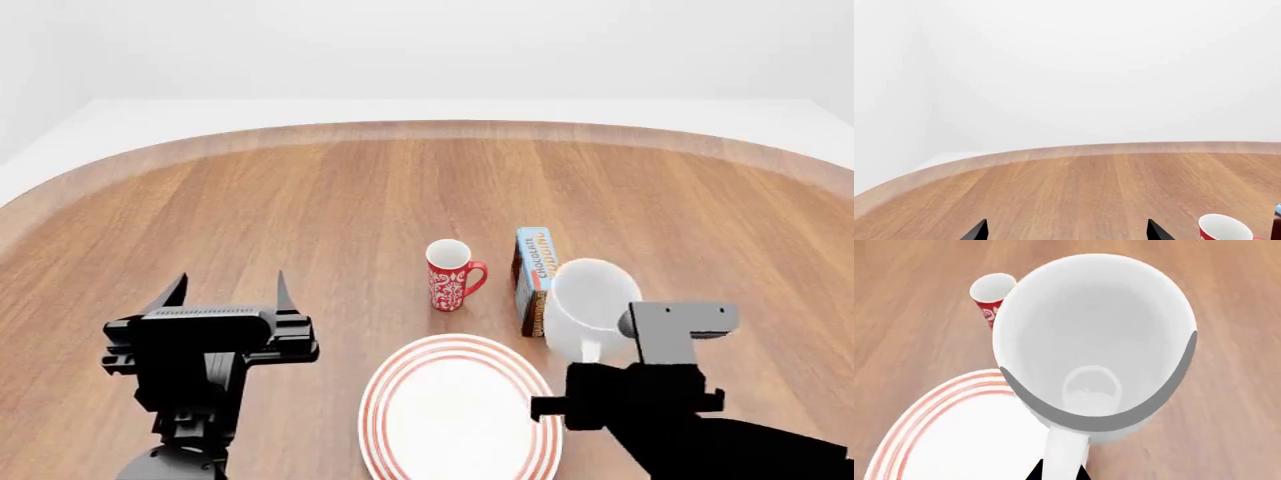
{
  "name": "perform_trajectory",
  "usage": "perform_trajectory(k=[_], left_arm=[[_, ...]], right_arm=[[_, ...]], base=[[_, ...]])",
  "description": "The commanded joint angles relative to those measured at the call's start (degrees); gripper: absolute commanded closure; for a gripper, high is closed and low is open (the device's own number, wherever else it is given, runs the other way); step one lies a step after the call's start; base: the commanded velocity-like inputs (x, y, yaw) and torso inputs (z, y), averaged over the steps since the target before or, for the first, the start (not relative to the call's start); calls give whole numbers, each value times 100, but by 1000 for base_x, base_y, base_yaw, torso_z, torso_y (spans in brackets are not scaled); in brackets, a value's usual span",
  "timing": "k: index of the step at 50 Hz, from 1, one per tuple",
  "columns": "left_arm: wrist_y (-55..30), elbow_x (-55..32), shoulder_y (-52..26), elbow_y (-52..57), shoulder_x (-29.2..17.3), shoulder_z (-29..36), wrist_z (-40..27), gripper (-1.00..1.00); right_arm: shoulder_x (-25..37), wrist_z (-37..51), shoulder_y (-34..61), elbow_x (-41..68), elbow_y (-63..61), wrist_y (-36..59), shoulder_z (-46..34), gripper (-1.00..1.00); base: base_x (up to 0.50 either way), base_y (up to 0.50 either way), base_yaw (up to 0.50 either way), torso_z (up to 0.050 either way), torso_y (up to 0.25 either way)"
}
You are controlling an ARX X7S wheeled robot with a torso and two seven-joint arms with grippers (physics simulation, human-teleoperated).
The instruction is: Pick up the white mug and put it on the plate, and put the chocolate pudding to the right of the plate.
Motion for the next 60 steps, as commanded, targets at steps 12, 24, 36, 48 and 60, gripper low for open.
perform_trajectory(k=[12,24,36,48,60], left_arm=[[40,-24,-4,-51,-58,44,-43,-100],[75,-41,21,-62,-74,69,-71,-100],[102,-63,25,-70,-100,70,-101,-100],[90,-94,14,-43,-125,75,-132,-100],[96,-119,9,-50,-146,84,-158,-100]], right_arm=[[-115,-1636,643,-482,631,-577,-2128,100],[-174,-2025,751,-824,1198,-934,-2544,100],[-206,-2190,741,-1000,1599,-1127,-2767,100],[-174,-2325,646,-1265,1890,-1395,-3011,100],[-170,-2350,622,-1331,2114,-1454,-3098,100]], base=[[0,0,0,0,0],[0,0,0,0,0],[0,0,0,0,1],[0,0,0,0,0],[0,0,0,0,0]])
